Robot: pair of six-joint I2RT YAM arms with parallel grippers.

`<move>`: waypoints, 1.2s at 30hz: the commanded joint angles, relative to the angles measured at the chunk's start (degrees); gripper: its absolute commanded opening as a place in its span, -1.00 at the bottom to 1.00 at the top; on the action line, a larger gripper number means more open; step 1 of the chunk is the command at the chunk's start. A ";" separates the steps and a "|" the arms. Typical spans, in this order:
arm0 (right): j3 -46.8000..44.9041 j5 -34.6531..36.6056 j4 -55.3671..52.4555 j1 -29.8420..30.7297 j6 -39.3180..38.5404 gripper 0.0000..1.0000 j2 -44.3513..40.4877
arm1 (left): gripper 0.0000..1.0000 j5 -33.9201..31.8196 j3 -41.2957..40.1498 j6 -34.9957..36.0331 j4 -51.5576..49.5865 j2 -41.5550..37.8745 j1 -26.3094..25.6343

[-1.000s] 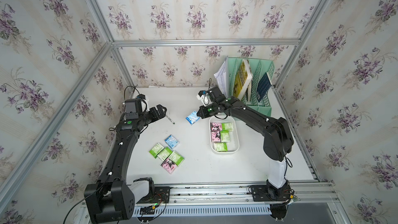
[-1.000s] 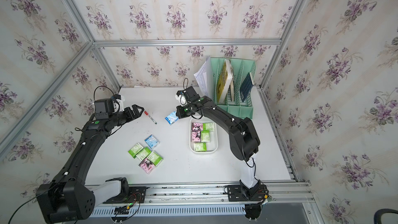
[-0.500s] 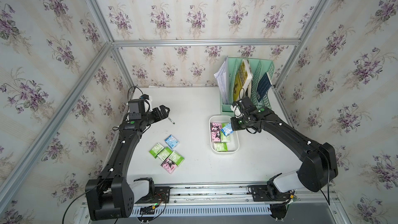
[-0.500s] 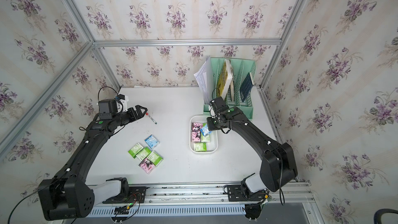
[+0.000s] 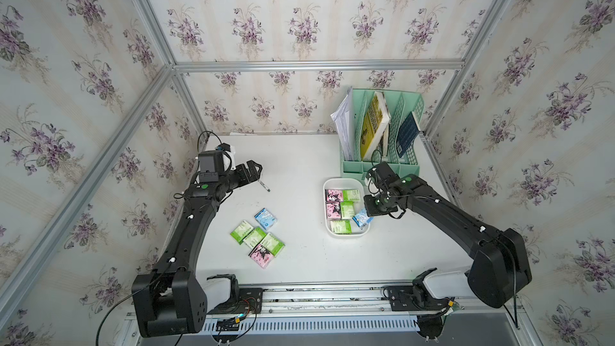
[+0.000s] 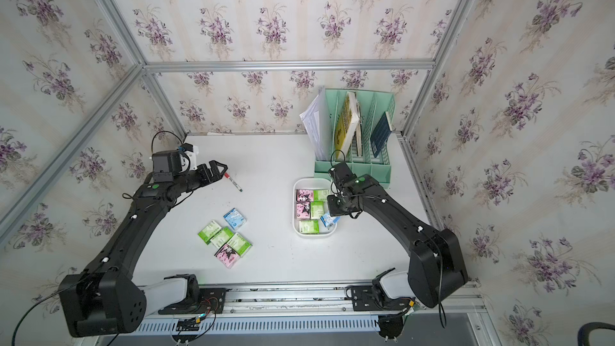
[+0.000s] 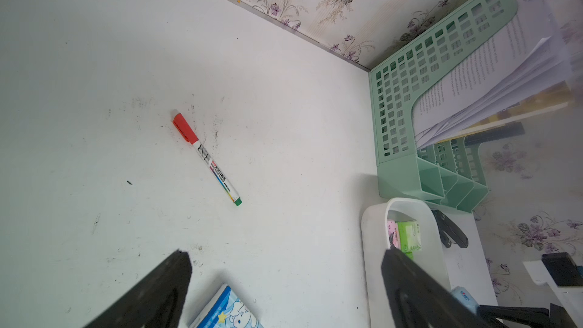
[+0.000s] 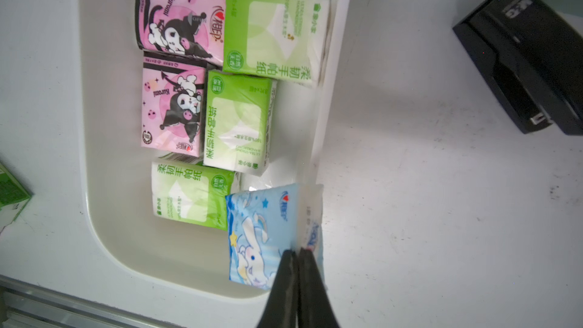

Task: Put the pocket tissues into the storage box
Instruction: Place the pocket tissues in the storage box.

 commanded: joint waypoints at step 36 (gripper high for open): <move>-3.01 2.87 5.30 11.71 15.52 -0.62 2.08 | 0.98 -1.08 0.77 1.09 -0.28 0.50 -0.02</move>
